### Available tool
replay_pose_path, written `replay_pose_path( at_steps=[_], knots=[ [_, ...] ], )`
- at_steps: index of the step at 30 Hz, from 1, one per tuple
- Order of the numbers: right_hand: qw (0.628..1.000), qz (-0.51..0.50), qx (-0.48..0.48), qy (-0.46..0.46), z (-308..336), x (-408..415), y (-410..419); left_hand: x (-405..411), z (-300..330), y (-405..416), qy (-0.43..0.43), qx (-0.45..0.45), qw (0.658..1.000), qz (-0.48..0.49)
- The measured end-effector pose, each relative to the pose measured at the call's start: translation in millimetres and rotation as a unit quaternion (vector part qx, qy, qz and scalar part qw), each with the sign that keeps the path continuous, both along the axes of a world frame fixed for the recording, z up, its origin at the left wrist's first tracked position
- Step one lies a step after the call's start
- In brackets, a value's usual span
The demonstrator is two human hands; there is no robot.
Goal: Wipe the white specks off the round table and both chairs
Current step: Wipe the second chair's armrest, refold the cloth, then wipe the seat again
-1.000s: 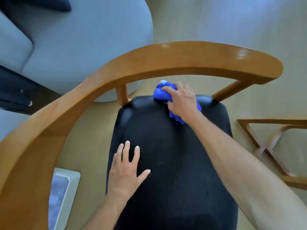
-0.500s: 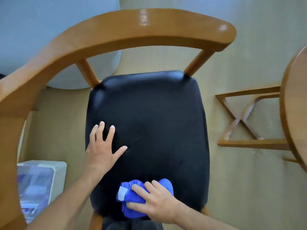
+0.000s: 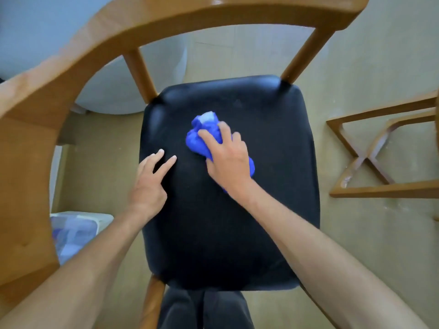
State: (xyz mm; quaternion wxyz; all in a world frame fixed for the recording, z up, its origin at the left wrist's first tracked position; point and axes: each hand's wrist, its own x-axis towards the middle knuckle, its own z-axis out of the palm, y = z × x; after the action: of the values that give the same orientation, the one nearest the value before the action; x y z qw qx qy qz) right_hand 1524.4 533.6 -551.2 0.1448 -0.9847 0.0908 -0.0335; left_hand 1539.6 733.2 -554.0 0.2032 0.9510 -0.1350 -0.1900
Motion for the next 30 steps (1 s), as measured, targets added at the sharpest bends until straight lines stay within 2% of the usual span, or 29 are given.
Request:
replay_pose_path(
  at_steps=[2,5,8,9,11,15,17,19,21,23,25,28,30],
  knots=[
    [0.984,0.180,0.006,-0.010,0.4,-76.0,26.0,4.9,-0.8,4.3,-0.004,-0.014,1.000,-0.011],
    [0.928,0.368,0.011,0.060,9.8,-158.3,42.8,6.1,1.8,3.4,0.004,-0.001,1.000,-0.015],
    [0.869,0.486,-0.023,0.089,9.1,-146.5,29.7,3.1,3.9,-1.5,0.003,0.007,1.000,-0.002],
    [0.861,0.501,-0.032,0.079,7.7,-126.7,22.1,2.7,3.3,-1.9,0.002,0.010,1.000,-0.001],
    [0.888,0.456,-0.039,0.046,2.8,-77.1,4.9,3.0,2.3,-0.8,0.007,0.012,1.000,-0.006],
    [0.977,0.202,-0.073,-0.005,1.3,14.4,-58.6,2.7,1.8,2.2,0.005,0.021,0.999,-0.023],
    [0.994,0.066,-0.077,0.043,9.5,34.7,-103.3,1.3,0.5,2.3,-0.002,0.019,1.000,-0.022],
    [0.996,-0.030,-0.019,0.079,11.5,24.8,-132.8,-0.5,-2.4,0.4,-0.014,0.013,1.000,-0.023],
    [0.996,-0.035,0.039,0.068,13.4,-13.5,-129.3,-1.4,-5.3,0.2,-0.029,0.010,0.999,-0.023],
    [0.993,0.073,0.063,0.064,11.5,-83.0,-108.4,-2.1,-6.7,0.0,-0.034,0.011,0.999,-0.023],
    [0.959,0.243,0.072,0.126,16.5,-166.2,-87.9,-1.7,-6.5,-0.5,-0.033,0.015,0.999,-0.025],
    [0.829,0.519,0.002,0.207,26.1,-241.4,-94.5,-1.4,-2.1,-4.9,-0.015,0.017,1.000,-0.016],
    [0.755,0.627,-0.033,0.190,24.6,-238.5,-109.5,-2.5,1.8,-7.6,0.004,0.021,1.000,-0.008]
  ],
)
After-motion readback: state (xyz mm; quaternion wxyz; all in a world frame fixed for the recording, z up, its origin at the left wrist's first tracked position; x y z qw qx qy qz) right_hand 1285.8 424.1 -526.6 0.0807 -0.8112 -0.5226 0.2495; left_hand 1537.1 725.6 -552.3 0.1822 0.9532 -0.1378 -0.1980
